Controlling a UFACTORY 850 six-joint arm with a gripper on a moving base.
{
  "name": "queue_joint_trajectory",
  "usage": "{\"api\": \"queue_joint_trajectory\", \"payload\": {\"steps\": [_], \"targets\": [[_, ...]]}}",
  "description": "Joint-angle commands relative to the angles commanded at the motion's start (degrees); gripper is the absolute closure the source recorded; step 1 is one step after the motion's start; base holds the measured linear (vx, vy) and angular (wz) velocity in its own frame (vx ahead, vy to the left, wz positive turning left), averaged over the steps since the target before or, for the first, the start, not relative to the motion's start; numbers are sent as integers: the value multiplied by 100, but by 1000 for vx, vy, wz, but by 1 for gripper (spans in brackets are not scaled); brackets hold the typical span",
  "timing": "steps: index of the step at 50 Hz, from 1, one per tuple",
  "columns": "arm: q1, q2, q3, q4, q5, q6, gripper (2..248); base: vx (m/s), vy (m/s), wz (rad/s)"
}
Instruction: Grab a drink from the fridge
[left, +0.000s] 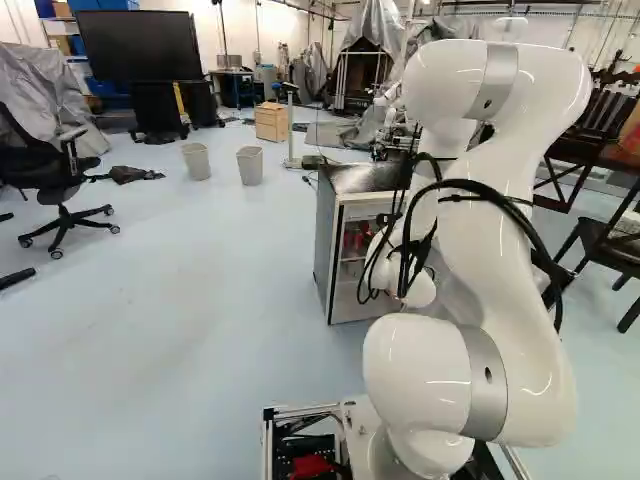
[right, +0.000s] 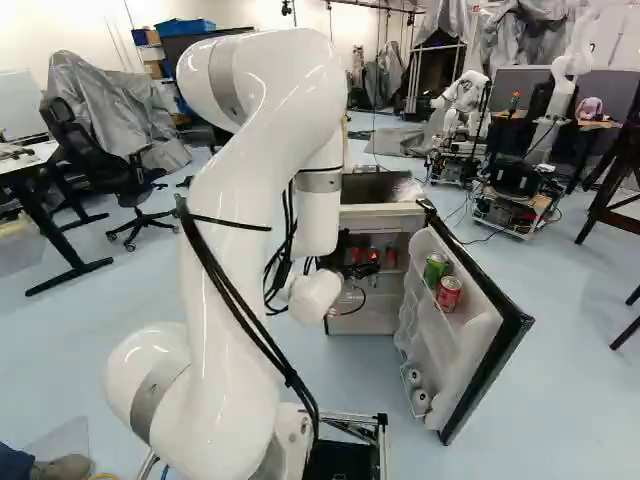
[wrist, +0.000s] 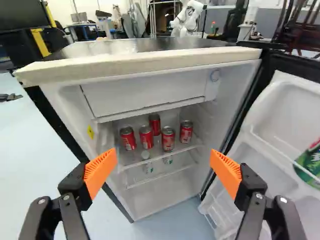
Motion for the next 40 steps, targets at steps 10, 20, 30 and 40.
{"api": "queue_joint_trajectory", "payload": {"steps": [10,20,30,40], "targets": [[-62,-292,-247,-181,0,0,3,0,0,0],[-111,-595,-527,-199,0,0,3,0,0,0],[-112,-898,-817,-199,0,0,3,0,0,0],[-78,-1190,-1100,-199,0,0,3,0,0,0]]}}
